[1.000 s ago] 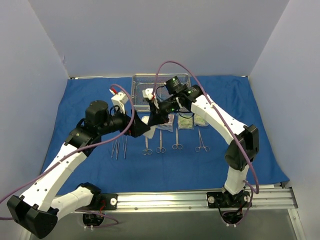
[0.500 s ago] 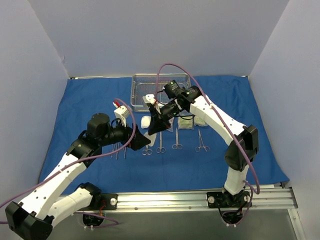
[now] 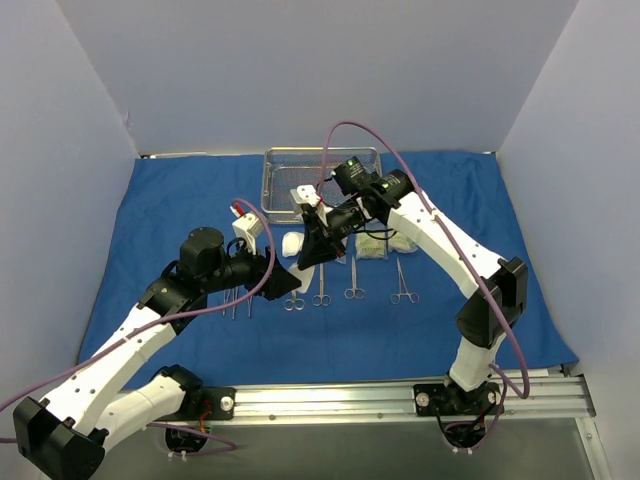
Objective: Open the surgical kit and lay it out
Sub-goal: Place the medical item in the surgical kit.
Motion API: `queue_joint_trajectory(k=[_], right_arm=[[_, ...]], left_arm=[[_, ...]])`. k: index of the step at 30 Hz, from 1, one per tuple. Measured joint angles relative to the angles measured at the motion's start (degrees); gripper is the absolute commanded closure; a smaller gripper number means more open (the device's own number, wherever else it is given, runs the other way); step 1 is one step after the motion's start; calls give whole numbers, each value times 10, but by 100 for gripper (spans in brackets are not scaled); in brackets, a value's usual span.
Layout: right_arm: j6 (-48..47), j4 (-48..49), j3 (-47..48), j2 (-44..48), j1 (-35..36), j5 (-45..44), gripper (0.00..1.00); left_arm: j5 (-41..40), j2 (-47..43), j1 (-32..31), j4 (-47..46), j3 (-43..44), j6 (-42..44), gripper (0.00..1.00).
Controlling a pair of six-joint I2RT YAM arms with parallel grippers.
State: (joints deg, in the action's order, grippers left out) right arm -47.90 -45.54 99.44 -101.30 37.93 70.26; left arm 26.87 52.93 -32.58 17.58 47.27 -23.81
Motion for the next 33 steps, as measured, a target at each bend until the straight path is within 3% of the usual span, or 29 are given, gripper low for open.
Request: queue_joint_trajectory(k=[11,17,22,23,25,28,30,31,33], right_arm=[[-4,-6,0,8,0,11,100],[-4,-6,0,8,0,12,100],[11,2,0,9,0,9,95],[29,19,-5,12,0,1,79],[73,55,-19,22,0,-21,68],[177,157,-76,63,0,-110,40],[255,211,-104,91,0,-206,7],[289,235,-112,102,-2,-251,0],[361,284,-122,120,-18,-342,0]], left_arm=[[26,0,0,-37,-7,-3,42],[50,3,0,-55,-13,-13,75],[46,4,-1,-54,-13,-14,79],[42,3,-1,-54,-13,-14,80],[28,2,-1,-51,-13,-15,83],[-6,1,-1,-40,-13,-18,84],[-37,6,0,-30,-13,-22,87],[-51,12,1,-26,-13,-25,87],[-74,29,8,-17,-12,-26,88]])
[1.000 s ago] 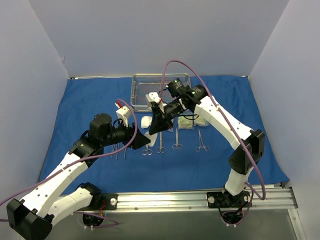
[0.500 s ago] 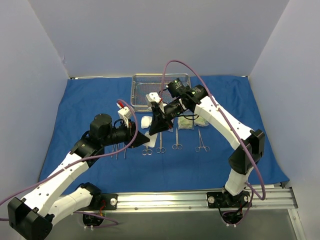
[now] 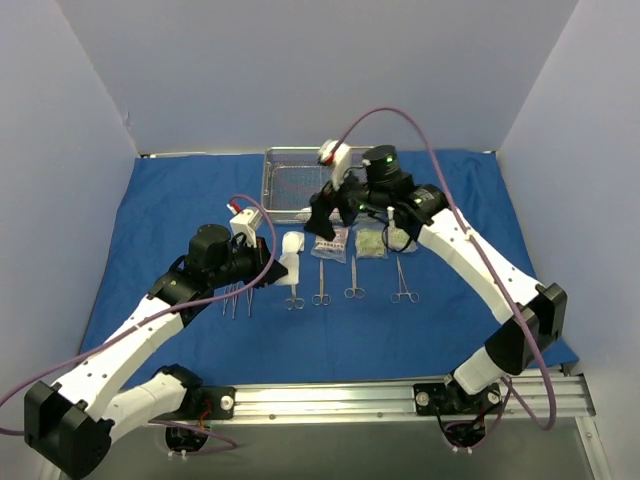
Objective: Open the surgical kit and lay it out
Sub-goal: Place the medical item in the surgical kit.
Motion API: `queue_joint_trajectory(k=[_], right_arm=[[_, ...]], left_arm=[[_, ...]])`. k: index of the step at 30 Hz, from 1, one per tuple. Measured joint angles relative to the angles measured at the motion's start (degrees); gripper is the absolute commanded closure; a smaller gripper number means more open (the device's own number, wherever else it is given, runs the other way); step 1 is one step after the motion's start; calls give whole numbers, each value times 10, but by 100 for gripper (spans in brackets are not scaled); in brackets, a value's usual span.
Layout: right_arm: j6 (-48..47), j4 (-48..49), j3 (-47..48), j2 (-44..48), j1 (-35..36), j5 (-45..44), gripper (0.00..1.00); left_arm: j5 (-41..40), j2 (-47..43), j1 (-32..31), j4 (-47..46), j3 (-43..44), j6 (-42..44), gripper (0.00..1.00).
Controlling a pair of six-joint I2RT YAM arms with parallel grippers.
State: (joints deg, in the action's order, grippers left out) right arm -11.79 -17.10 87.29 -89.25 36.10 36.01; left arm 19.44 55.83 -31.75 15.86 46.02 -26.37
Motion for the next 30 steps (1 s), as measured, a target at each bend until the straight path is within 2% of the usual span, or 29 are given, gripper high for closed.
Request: queue_joint_trajectory(k=[4,7,12,20,30], right_arm=[[110,79,-30,25,-79,-99,0],[156,101,-54,30,-133,-150,0],[185,98,-60,30,-144,-181,0],[191,92,-48,-8,-148,-195,0],[160,61,-30,-32,-151,-217,0]], left_arm=[[-16,49,43,14,1,1,87],[11,89,103,-3,1,7,86],[73,192,191,-41,19,36,87],[154,356,233,-71,81,61,87],[179,482,245,-57,198,104,87]])
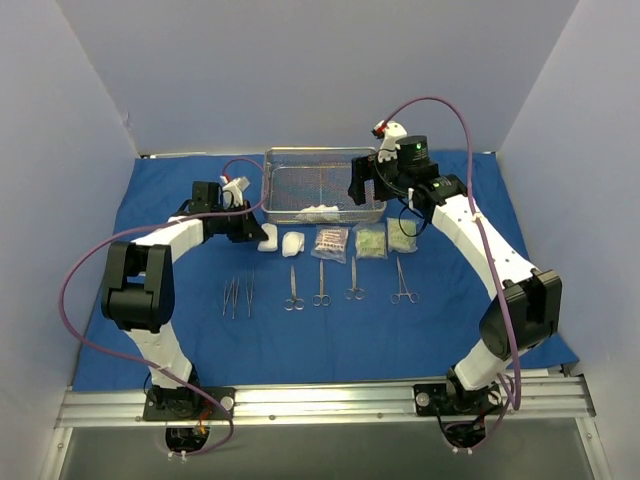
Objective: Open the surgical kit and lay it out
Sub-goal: Place the medical item in the surgical kit.
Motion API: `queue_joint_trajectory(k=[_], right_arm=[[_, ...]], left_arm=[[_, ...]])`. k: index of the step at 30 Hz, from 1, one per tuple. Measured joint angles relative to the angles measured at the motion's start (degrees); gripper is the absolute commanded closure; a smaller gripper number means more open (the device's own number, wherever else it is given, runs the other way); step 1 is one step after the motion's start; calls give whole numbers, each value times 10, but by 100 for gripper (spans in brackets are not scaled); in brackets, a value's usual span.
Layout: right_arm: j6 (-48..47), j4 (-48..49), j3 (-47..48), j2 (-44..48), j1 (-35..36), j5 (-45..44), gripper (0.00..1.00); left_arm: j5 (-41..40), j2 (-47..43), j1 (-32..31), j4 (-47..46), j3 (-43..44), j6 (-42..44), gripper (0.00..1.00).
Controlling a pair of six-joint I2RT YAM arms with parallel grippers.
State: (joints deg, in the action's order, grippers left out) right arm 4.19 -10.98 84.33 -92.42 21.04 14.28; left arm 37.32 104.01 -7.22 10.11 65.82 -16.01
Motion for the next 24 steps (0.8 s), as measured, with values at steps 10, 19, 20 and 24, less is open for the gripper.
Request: queue_joint_trajectory(k=[10,19,20,24], right_arm=[[-43,-11,9,-1,0,-18,0],[-97,-12,169,-123,34,-52,0],[-103,-14,186,-144,45,-67,0],[-98,-49,254,-230,84,-125,0]], left_arm=[[-29,78,2,53,39,35,58],[-69,79,2,90,61,44,19],[-70,78,2,91,62,43,16],[-96,66,0,104,62,40,6]])
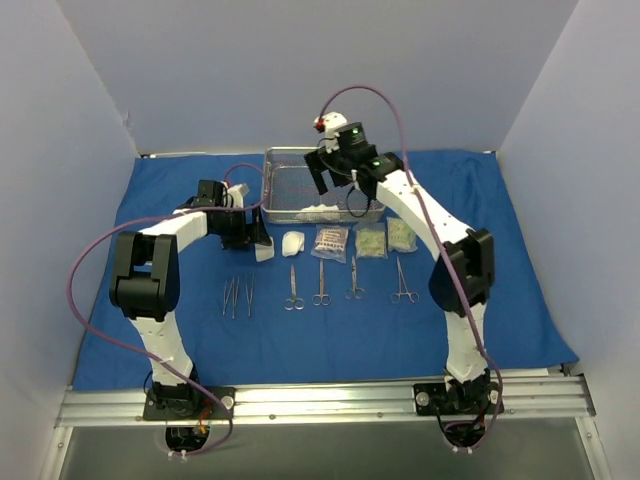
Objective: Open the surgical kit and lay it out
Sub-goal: Place the medical item in the surgical kit, then pick up the medical item from the container.
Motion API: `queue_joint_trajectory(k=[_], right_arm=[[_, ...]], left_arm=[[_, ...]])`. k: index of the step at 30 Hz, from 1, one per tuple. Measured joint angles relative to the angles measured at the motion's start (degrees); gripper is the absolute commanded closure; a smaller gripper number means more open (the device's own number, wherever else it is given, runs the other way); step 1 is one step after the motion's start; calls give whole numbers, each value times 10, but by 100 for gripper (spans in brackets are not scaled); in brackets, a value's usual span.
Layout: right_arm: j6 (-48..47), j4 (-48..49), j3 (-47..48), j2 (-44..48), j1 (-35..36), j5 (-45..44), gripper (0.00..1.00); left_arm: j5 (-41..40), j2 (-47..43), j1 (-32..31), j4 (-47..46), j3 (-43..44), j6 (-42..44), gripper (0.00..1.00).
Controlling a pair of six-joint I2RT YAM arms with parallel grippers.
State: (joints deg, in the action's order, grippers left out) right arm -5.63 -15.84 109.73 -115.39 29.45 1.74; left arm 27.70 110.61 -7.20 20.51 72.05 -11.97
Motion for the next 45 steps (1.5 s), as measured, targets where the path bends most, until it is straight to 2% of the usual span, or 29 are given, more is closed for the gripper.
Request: queue_joint_trajectory(k=[7,14,16,17,20,25,31,45], right_arm=[[80,-10,28,-78,13,-54,1],[158,13,56,-140,-14,-44,14],[169,19,59,-157,-20,-38,22],[175,19,62,-165,-23,-36,31],[186,18,72,-186,-28,-24,47],[194,17,83,-211,-33,-7,56],[189,11,114,-240,-35,19,59],[164,-30,116,-251,-35,28,58]], left_arm=[[-79,-70,-2,28,0,-46,6],[-114,-140,-18,29,1,-78,6],[-125,-147,-26,30,1,-85,6],[-130,-149,-30,30,1,-88,6],[-141,-150,-40,32,1,-95,6],[-153,-150,-49,34,1,-104,6],[-156,-152,-55,34,1,-108,6],[-181,-159,-55,45,1,-109,6]])
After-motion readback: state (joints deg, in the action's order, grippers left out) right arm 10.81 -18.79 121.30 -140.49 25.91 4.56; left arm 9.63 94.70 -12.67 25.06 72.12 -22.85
